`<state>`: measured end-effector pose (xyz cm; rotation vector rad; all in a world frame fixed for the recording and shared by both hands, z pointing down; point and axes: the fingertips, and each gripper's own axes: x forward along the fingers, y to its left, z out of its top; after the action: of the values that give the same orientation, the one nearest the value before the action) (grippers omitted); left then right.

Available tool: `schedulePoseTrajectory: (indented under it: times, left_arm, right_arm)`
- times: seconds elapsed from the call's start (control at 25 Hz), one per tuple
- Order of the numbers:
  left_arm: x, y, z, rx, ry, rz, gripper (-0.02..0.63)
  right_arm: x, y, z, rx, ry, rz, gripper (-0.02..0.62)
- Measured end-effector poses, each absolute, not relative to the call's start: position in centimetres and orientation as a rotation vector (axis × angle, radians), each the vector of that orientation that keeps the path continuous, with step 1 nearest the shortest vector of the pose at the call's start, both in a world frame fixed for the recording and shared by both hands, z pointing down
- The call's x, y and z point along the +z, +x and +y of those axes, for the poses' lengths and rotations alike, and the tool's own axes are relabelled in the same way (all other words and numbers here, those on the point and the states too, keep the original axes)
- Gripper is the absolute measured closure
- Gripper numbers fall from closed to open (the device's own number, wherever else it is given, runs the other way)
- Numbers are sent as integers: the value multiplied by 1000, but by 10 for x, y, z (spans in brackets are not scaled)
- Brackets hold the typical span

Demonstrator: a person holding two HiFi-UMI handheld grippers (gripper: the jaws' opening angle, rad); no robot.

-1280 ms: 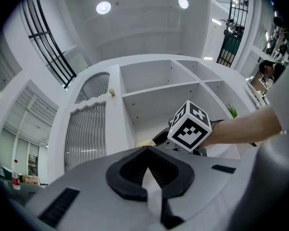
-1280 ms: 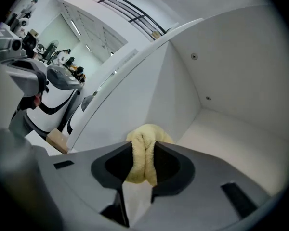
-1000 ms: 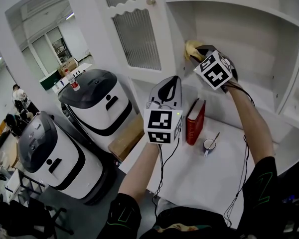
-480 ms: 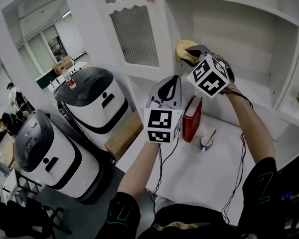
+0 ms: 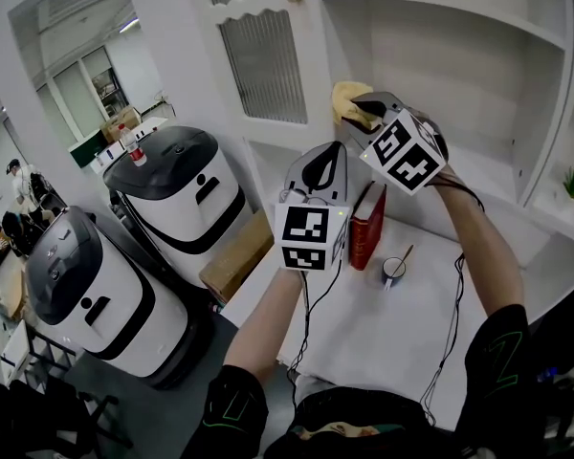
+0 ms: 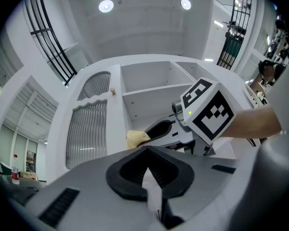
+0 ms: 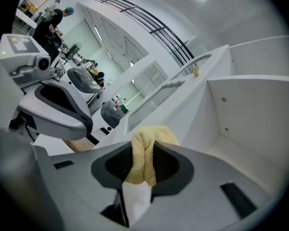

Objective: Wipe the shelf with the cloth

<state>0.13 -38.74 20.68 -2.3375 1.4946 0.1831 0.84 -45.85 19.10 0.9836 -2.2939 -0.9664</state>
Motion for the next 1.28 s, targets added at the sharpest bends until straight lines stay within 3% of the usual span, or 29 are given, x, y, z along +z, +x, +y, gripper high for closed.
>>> schedulePoseTrajectory:
  times: [0.68,1.28]
  left_arm:
    - [229,-5,-389,137,-2436,1413,609]
    - [267,-25,-426,177,-2636,1238,607]
  right_arm:
    - [223,51,-495,-941,1101,-1919,485]
    - [271,41,-538,-811,1018,-1630,485]
